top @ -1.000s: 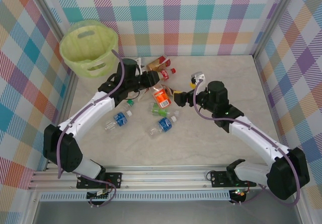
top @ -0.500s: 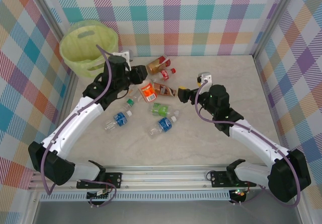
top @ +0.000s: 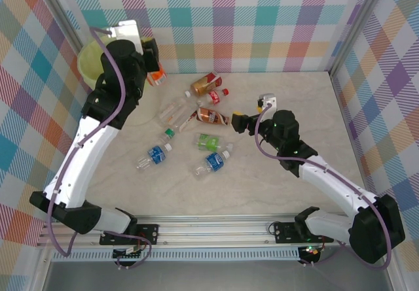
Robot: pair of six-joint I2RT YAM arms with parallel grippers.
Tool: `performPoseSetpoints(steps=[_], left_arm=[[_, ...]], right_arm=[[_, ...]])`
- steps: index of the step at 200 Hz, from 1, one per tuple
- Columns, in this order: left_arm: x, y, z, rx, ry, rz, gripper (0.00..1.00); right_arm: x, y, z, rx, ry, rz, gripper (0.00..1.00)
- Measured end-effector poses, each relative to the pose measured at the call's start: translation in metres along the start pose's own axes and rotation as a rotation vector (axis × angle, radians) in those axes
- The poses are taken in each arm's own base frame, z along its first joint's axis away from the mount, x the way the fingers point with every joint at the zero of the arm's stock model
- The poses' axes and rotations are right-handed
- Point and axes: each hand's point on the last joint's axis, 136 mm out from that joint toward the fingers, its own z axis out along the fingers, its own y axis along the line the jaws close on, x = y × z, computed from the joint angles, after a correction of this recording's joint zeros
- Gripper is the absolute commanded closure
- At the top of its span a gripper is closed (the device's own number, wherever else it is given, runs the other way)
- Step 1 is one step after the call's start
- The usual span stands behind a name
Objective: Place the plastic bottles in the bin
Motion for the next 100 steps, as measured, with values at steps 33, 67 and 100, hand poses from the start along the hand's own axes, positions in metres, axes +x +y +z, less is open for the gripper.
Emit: performPoseSetpoints(steps=[33,67,100], left_arm=[[-0.010,0.040,0.031,-0.174,-0.041,0.050,1.00],[-0.006,0.092,0.064,-0.282,-0.036,0.002,1.00],[-0.002,0.130,0.091,-0.300,-0.033,-0.077,1.00]], right_arm=[[-0.010,0.003,-0.006,-0.008,-0.031,-0.001,0.00],[-0.014,0.004,-0.009,-0.012,-0.045,-0.001,0.00],[-0.014,0.005,-0.009,-0.016,-0.043,0.010,0.00]])
